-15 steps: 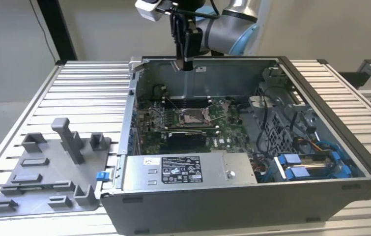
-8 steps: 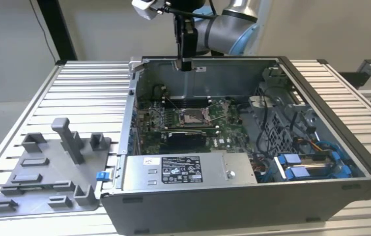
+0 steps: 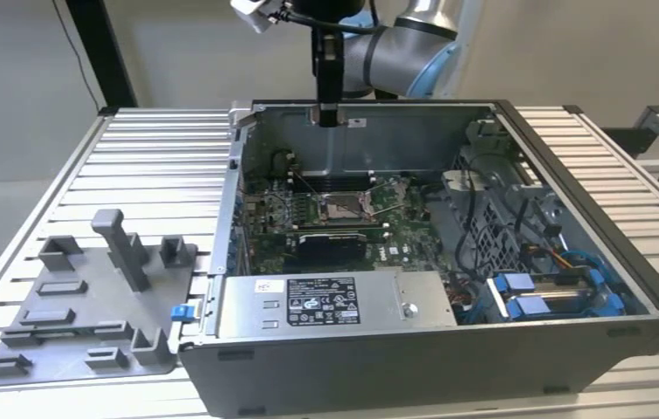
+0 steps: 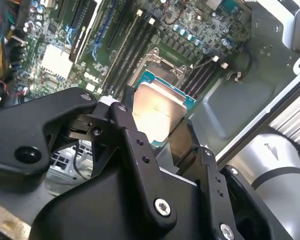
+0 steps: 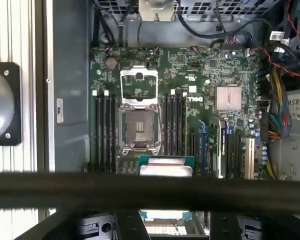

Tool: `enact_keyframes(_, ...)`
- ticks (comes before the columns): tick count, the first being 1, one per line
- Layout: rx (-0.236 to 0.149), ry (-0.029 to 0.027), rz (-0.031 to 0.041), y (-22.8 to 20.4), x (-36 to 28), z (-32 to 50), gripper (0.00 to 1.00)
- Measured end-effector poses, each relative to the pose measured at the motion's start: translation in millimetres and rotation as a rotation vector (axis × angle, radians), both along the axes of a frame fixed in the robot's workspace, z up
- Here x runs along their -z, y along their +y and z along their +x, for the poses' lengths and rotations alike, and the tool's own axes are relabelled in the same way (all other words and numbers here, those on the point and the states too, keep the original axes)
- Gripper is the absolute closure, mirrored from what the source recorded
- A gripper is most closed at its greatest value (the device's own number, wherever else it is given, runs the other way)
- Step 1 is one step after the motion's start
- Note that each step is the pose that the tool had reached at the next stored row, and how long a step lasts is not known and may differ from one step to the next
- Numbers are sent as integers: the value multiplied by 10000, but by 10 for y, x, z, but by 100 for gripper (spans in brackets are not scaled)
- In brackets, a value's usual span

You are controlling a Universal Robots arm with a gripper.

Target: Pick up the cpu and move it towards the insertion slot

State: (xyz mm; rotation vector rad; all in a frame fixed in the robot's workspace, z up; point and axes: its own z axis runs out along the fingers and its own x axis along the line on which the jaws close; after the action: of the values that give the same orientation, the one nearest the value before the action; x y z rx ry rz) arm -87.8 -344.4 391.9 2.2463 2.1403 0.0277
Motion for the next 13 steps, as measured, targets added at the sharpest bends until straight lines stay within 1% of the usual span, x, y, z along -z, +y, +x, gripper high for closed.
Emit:
enact_keyframes(4,600,1,-1,0,1,0,100)
enact_keyframes(7,622,1,-1,0,1,0,100)
enact_keyframes(13,370,0,0,1,9,0,100)
